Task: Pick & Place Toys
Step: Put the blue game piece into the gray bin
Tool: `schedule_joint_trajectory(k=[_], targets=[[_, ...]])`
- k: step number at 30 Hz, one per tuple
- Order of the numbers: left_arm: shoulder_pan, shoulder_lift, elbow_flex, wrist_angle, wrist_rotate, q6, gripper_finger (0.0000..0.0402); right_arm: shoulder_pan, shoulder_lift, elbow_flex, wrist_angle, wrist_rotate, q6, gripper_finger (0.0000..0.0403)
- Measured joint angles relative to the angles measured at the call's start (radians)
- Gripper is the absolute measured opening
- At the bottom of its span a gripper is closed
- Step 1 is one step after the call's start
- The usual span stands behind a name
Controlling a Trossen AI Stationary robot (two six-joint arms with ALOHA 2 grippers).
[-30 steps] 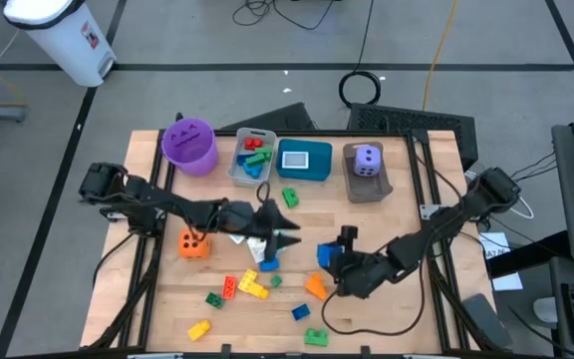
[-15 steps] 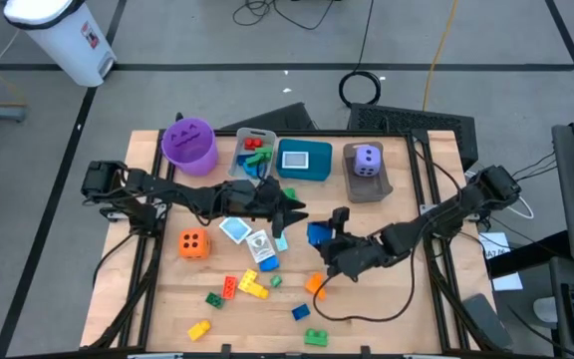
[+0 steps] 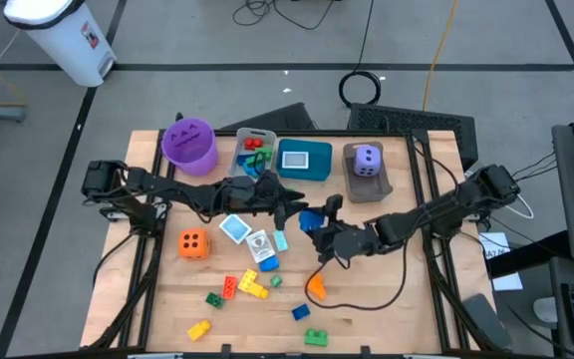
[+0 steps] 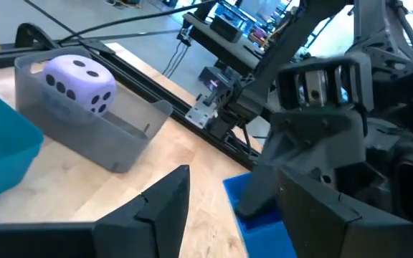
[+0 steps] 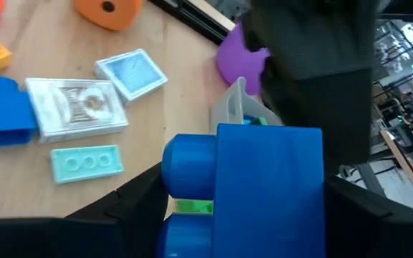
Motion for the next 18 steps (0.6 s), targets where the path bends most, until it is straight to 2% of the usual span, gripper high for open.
schedule_joint_trajectory(k=[13,18], targets=[[-0.024,0.0,0.0,0.071,0.012,0.055,0.0209,-0.037,0.0,0.0,0.004,-0.007,-0.014,0.027],[-0.023,0.0,0.0,0.04,0.01,0.052,0.0209,-0.037,0.001,0.0,0.031,-0.002,-0.035,0.0265]])
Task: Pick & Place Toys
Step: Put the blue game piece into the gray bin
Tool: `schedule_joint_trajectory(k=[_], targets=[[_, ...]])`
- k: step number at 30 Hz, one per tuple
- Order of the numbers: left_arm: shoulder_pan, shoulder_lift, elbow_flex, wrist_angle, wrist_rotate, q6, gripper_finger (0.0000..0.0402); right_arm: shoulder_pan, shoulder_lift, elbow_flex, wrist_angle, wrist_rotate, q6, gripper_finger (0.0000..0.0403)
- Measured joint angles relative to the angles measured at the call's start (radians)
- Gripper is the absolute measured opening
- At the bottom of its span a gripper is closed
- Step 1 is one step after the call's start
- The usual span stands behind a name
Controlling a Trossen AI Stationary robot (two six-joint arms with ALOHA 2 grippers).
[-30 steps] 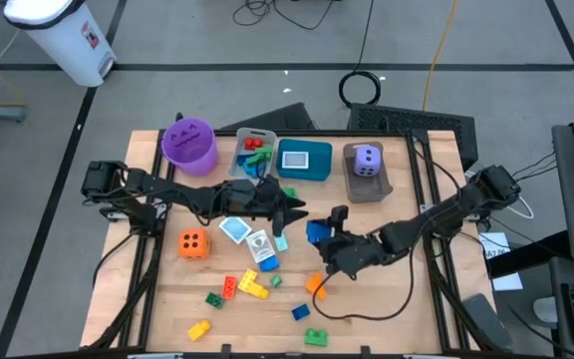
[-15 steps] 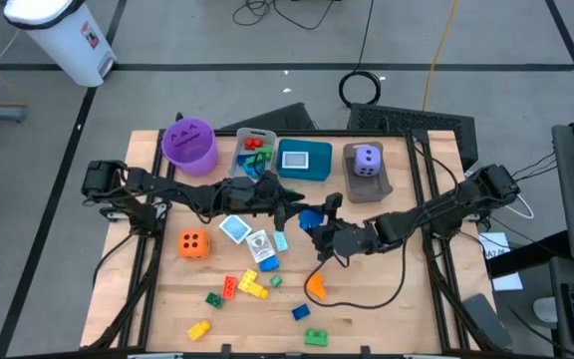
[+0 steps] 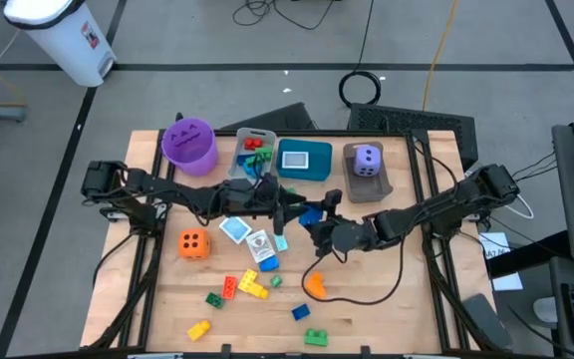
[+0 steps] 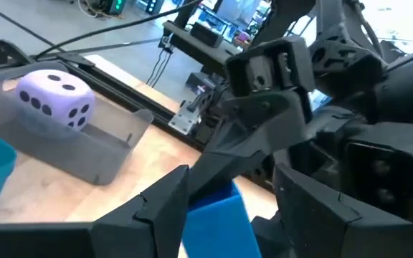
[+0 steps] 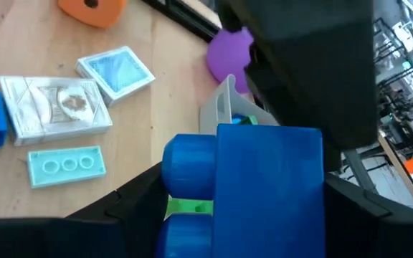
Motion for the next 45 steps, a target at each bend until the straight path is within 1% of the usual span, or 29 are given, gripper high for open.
schedule_joint_trajectory(k=[4,9,14,19,24,26,31,37,40,43,45], targets=[[0.0,0.0,0.0,-0.021,0.001,-0.005,0.0209,0.0,0.0,0.0,0.071,0.0,-0.048,0.0263],[0.0,-0.001,0.0,-0.025,0.001,-0.005,0.021,0.0,0.001,0.0,0.126,0.002,-0.098,0.027],[0.0,-0.002,0.0,-0.029,0.002,0.003,0.0209,0.0,0.001,0.0,0.131,0.009,-0.109,0.0263],[0.0,-0.001,0.001,-0.044,0.003,0.005,0.0209,0.0,0.001,0.0,0.148,0.077,-0.133,0.0271],[0.001,0.0,0.0,-0.051,0.007,0.008,0.0208,0.0,0.001,0.0,0.155,0.079,-0.135,0.0267],[0.005,0.0,0.0,-0.052,0.008,0.008,0.0198,-0.001,0.001,0.0,0.155,0.079,-0.135,0.0265],[0.012,0.0,0.0,-0.05,0.009,0.001,0.015,-0.001,0.001,0.0,0.149,0.085,-0.138,0.0278],[0.015,0.0,-0.002,-0.057,0.013,0.091,0.0145,0.004,-0.002,0.001,0.153,0.074,-0.134,0.0287],[0.017,0.0,-0.002,-0.056,0.014,0.12,0.0155,0.007,-0.002,0.001,0.152,0.073,-0.135,0.0288],[0.026,-0.008,-0.002,-0.069,0.021,0.152,0.0159,0.013,-0.002,0.001,0.146,0.078,-0.145,0.0289],[0.037,-0.021,-0.002,-0.086,0.025,0.174,0.0154,0.02,-0.002,0.002,0.141,0.099,-0.159,0.029]])
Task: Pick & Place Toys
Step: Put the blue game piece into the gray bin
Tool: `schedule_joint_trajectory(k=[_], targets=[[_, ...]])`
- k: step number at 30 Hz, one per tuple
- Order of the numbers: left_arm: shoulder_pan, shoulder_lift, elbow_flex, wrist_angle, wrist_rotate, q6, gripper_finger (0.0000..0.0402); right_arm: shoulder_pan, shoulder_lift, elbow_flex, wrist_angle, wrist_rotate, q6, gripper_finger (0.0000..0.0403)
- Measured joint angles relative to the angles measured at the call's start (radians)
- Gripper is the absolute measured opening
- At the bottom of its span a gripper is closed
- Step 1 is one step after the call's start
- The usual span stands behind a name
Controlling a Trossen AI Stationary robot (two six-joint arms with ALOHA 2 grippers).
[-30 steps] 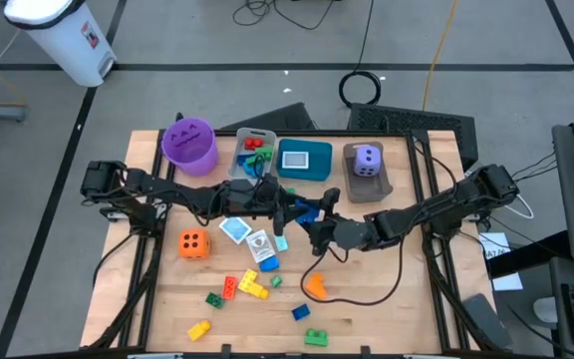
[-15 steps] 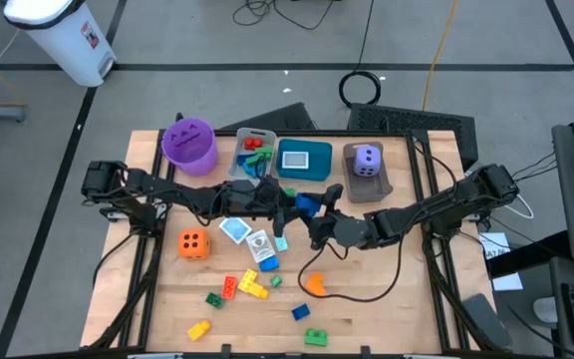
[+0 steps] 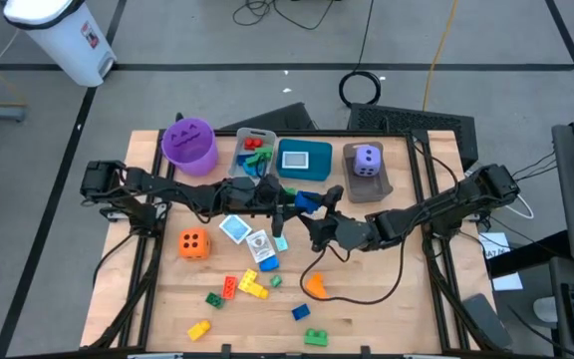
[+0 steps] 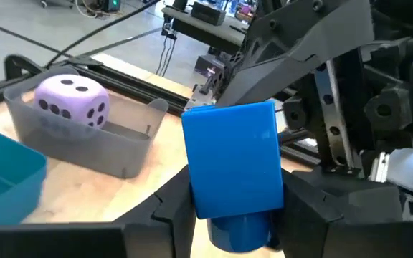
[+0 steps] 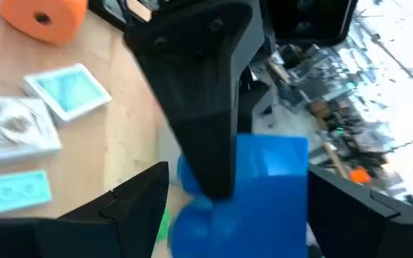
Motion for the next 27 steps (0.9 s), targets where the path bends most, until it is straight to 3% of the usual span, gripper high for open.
schedule_joint_trajectory(k=[6,13,22,27], targets=[[0.028,-0.059,0.0,-0.054,-0.019,0.053,0.0144,0.022,-0.008,0.0,-0.017,0.188,-0.08,0.029],[0.061,-0.173,0.002,-0.238,-0.073,0.136,0.0144,0.06,-0.094,-0.001,-0.137,0.21,-0.013,0.029],[0.155,-0.326,0.002,-0.578,-0.335,0.279,0.0144,0.125,-0.231,-0.001,-0.417,0.208,0.35,0.029],[0.292,-0.33,0.002,-0.706,-0.348,0.294,0.0144,0.139,-0.247,-0.004,-0.572,0.205,0.591,0.029]])
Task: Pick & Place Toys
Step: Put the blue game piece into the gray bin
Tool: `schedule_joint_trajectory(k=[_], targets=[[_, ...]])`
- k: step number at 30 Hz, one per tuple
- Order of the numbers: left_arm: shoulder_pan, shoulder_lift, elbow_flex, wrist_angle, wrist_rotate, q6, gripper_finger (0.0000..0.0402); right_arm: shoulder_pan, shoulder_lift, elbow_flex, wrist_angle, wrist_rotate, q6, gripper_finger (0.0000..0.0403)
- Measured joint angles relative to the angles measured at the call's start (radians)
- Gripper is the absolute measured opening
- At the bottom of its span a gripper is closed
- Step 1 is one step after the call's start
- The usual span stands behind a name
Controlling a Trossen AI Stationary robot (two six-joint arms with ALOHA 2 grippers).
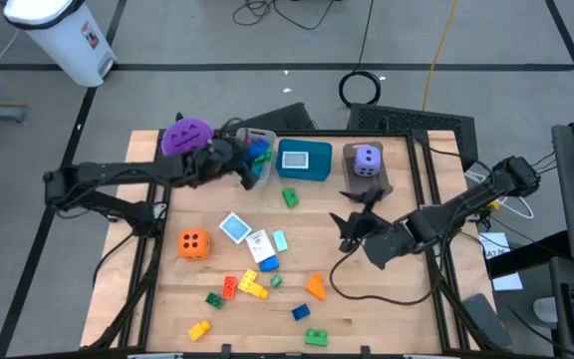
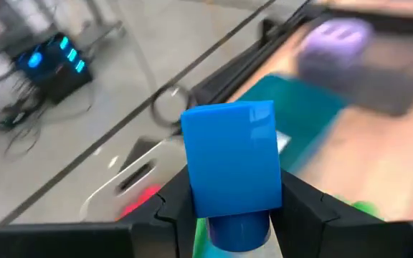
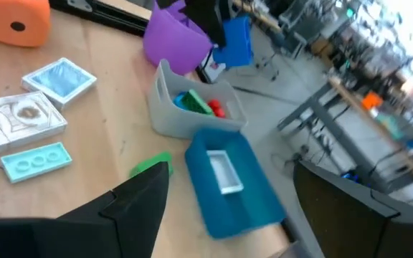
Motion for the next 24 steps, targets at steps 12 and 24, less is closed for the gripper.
schedule_joint_trajectory(k=[12,24], targets=[[0.22,0.145,0.0,-0.082,0.297,0.105,0.0143,0.0,0.0,-0.283,0.293,-0.043,0.12,0.029],[0.18,0.162,0.0,-0.234,0.377,0.249,0.0143,-0.047,-0.014,-0.325,0.406,-0.107,0.029,0.029]])
